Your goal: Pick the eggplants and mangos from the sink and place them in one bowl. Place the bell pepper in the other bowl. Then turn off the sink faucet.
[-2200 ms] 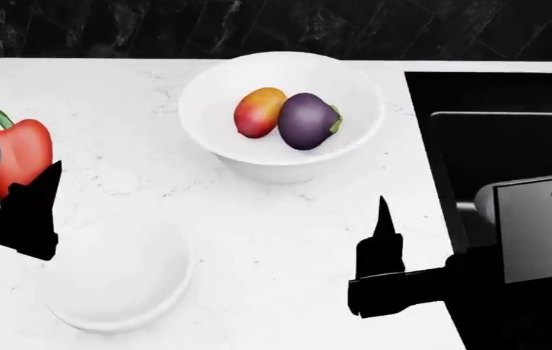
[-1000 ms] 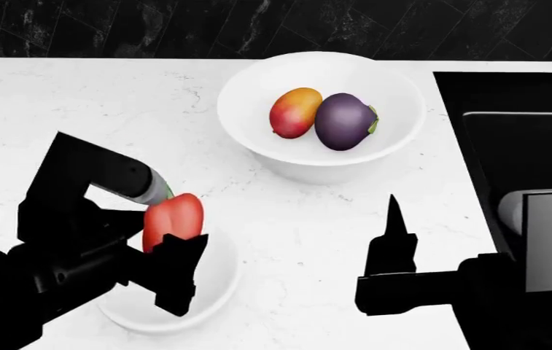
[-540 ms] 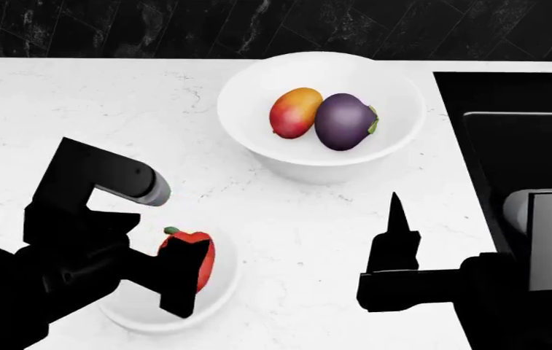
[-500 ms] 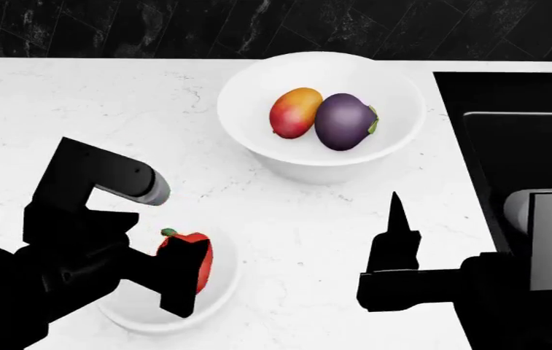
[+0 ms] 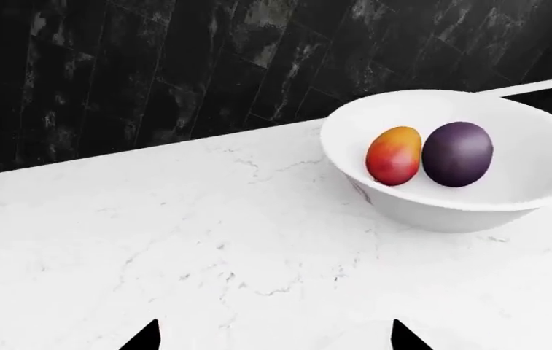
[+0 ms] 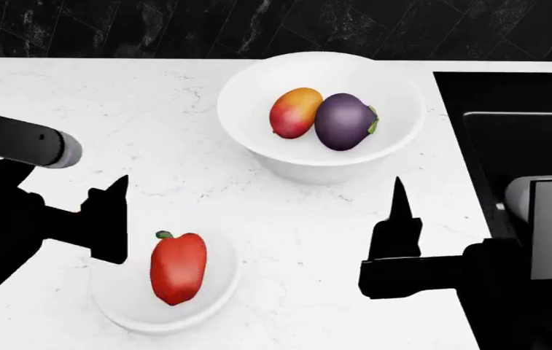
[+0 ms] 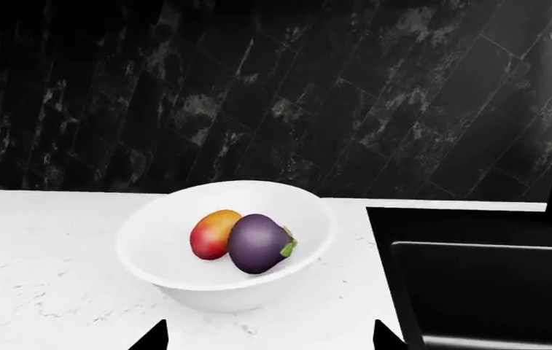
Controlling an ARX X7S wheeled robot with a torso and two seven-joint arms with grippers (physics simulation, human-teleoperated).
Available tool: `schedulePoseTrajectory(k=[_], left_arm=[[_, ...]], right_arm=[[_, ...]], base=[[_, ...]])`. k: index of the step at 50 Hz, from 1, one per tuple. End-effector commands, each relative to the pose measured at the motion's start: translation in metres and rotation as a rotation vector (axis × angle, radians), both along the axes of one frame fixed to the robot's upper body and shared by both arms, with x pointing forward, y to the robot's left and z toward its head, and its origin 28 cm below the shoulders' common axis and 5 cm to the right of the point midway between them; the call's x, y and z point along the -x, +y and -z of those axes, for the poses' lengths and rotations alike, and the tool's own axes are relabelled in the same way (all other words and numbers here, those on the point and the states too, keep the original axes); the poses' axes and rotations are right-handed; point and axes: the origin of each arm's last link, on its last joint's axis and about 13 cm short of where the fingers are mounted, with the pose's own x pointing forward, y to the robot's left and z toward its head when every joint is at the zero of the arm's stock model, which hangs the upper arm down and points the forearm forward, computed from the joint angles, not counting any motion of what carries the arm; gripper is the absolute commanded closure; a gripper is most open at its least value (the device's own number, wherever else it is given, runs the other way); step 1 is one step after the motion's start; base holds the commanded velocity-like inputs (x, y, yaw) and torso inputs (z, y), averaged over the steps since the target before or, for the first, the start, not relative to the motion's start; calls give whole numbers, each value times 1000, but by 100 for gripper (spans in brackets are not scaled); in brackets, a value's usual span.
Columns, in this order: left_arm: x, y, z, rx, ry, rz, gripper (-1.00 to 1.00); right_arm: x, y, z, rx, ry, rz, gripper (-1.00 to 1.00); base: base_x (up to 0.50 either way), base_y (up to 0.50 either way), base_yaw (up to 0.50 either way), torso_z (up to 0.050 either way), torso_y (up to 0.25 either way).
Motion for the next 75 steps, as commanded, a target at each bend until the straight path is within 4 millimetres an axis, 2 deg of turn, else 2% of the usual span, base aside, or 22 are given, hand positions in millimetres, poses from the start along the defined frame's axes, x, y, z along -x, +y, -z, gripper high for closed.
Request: schedulePoseTrajectory(k=[1, 12, 33, 75], left_arm=[[14, 19, -1, -20, -153, -155, -100], [21, 18, 9, -16, -139, -161, -100], [32, 14, 2, 16, -142, -112, -100], [28, 14, 3, 32, -127, -98, -100]], right_arm=[[-4, 2, -3, 53, -30, 8, -100], [-1, 1, -5, 62, -16, 23, -100], [4, 4, -4, 53, -35, 9, -100], [9, -1, -2, 46, -17, 54, -100]], base=[[0, 0, 0, 0, 0], [0, -187, 0, 0, 0], [0, -497, 0, 0, 0], [0, -500, 0, 0, 0]])
